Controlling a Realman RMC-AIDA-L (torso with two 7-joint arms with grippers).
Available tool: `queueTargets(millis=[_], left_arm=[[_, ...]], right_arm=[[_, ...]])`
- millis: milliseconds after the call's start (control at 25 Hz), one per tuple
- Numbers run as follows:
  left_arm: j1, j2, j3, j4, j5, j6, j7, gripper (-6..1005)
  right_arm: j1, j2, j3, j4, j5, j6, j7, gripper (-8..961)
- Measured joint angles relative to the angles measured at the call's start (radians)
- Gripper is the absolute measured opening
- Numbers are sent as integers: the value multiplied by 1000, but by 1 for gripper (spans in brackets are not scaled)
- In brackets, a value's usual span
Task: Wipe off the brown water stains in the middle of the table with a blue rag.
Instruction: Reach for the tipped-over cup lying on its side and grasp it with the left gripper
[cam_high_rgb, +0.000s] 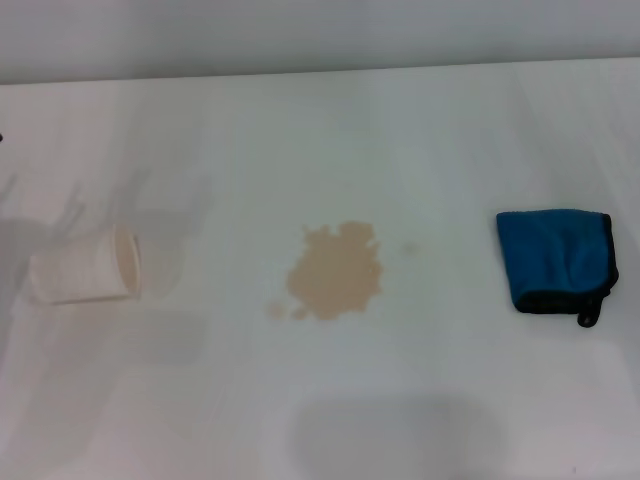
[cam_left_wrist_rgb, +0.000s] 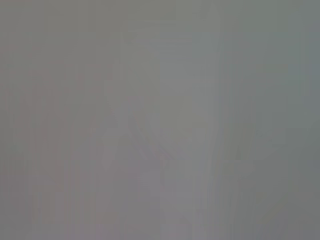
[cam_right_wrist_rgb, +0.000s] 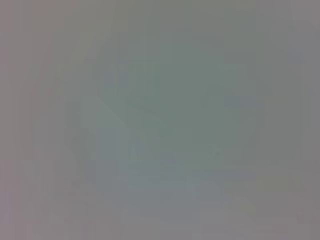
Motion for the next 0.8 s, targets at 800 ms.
queueTargets(millis=[800], left_arm=[[-13,0,-1,2,-3,-4,0,876]], right_arm=[[1,0,1,-1,2,9,-4,855]])
